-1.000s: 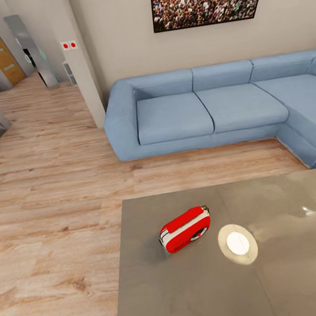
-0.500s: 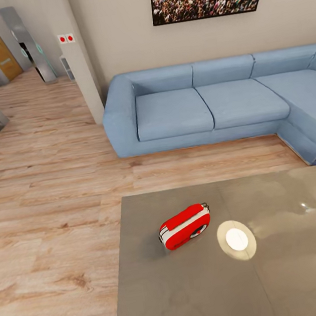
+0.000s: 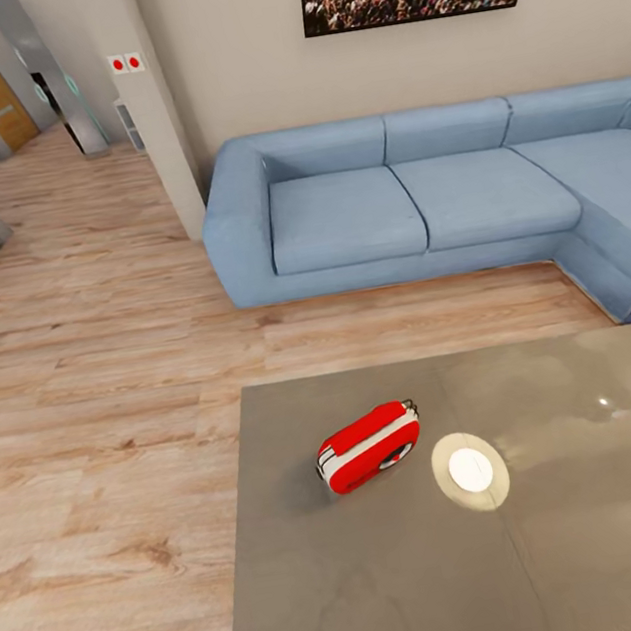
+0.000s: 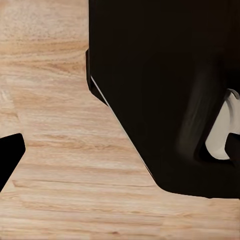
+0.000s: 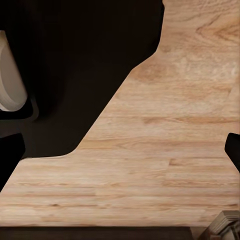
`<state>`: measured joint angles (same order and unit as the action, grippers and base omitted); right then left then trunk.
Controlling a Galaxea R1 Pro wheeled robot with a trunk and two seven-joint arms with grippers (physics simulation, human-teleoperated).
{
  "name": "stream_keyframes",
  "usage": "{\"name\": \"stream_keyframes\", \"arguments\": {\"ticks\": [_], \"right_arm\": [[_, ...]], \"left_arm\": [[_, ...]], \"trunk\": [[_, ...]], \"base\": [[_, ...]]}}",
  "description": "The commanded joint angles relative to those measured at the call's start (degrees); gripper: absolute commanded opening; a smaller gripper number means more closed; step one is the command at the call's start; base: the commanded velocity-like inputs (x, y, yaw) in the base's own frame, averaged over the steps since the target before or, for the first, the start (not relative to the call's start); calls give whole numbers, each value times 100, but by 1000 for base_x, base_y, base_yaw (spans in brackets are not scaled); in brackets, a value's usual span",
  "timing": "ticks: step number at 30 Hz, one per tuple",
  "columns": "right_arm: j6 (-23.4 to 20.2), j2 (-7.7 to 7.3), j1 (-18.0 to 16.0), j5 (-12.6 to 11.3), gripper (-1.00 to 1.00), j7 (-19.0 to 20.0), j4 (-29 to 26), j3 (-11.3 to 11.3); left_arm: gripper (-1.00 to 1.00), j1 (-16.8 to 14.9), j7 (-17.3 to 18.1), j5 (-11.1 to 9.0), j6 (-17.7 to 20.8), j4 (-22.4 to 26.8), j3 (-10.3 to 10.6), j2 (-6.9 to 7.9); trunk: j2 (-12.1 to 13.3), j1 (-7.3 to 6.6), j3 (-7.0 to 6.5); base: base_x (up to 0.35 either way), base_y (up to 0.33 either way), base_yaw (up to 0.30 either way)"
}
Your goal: Turn on the radio receiver that's on the table in the living room.
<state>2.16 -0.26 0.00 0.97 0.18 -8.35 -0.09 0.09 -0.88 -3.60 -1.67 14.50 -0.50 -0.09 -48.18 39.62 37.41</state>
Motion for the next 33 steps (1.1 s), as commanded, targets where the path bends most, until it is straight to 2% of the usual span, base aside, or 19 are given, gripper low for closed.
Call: {"name": "stream_keyframes", "arguments": {"ticks": [1,9,33], "right_arm": [[1,0,0,0,100,0,0,0],[3,-4,0,-6,100,0,0,-2],[-41,52,0,-7,100,-22,0,-13]], "left_arm": [[100,0,-1,0,0,0,-1,0],[100,0,0,0,-1,0,2,0],[100,0,-1,-1,-1,0,5,0]], "trunk": [[0,0,10],[0,0,61],[0,0,72]], "base": [[0,0,0],[0,0,0],[0,0,0]]}}
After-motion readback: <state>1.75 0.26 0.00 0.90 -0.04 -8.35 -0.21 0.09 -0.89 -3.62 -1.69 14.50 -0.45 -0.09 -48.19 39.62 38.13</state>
